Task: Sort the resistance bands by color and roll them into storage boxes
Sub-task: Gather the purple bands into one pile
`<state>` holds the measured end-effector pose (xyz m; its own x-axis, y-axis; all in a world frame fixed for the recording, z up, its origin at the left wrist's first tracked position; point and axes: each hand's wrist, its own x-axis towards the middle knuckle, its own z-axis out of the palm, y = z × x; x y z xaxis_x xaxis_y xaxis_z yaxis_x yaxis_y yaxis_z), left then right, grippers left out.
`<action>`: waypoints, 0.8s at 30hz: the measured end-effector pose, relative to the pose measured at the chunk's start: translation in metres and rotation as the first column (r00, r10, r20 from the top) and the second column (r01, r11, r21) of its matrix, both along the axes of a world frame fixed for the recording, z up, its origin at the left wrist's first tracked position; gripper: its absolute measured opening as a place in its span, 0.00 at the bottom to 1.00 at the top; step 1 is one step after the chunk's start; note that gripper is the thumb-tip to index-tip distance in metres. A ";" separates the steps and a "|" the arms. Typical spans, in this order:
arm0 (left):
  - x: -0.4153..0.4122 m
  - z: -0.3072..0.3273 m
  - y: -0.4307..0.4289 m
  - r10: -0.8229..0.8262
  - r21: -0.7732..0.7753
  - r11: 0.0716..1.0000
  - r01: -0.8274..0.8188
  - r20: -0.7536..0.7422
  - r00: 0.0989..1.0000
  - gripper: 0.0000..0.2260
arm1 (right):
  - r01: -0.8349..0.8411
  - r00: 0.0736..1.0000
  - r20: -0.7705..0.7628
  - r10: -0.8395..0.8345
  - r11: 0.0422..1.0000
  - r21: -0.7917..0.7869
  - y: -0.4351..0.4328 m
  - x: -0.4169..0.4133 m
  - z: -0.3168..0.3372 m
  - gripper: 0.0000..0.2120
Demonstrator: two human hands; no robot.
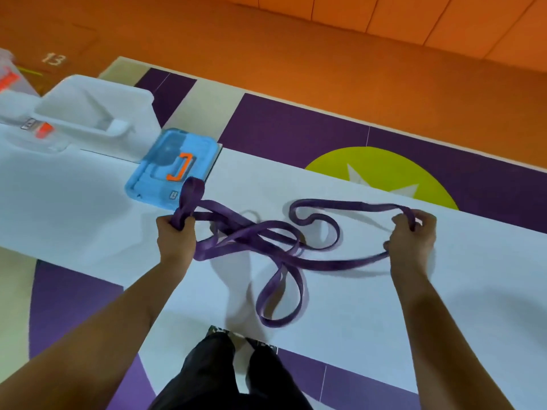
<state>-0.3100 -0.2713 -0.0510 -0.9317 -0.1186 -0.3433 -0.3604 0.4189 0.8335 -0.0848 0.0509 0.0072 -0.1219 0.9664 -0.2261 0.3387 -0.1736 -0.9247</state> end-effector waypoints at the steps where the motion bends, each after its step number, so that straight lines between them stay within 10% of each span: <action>1: 0.007 -0.004 -0.004 -0.019 -0.030 0.999 0.019 0.014 1.000 0.14 | -0.019 0.997 0.077 0.015 0.998 0.052 0.001 0.003 0.000 0.10; 9: 0.043 -0.044 -0.023 -0.165 -0.133 0.972 0.192 0.189 0.968 0.31 | 0.240 0.966 -0.013 -0.258 0.876 0.419 0.038 0.028 0.037 0.07; 12: 0.045 -0.052 -0.033 -0.295 -0.420 0.831 0.365 0.225 0.929 0.52 | 0.235 0.960 0.024 -0.280 0.845 0.481 0.052 0.040 0.061 0.09; 15: 0.056 -0.037 -0.030 -0.458 -0.594 0.676 0.436 0.125 0.880 0.52 | 0.061 0.982 0.129 -0.141 0.871 0.487 0.050 0.040 0.073 0.11; 19: 0.074 -0.018 0.001 -0.778 -0.702 0.387 0.598 0.099 0.620 0.51 | -0.347 0.922 0.267 0.279 0.902 0.257 0.011 0.021 0.073 0.08; 24: 0.112 -0.007 0.077 -0.980 -0.595 0.063 0.801 0.115 0.162 0.45 | -0.310 0.951 0.003 0.310 0.951 0.023 -0.020 0.004 0.078 0.07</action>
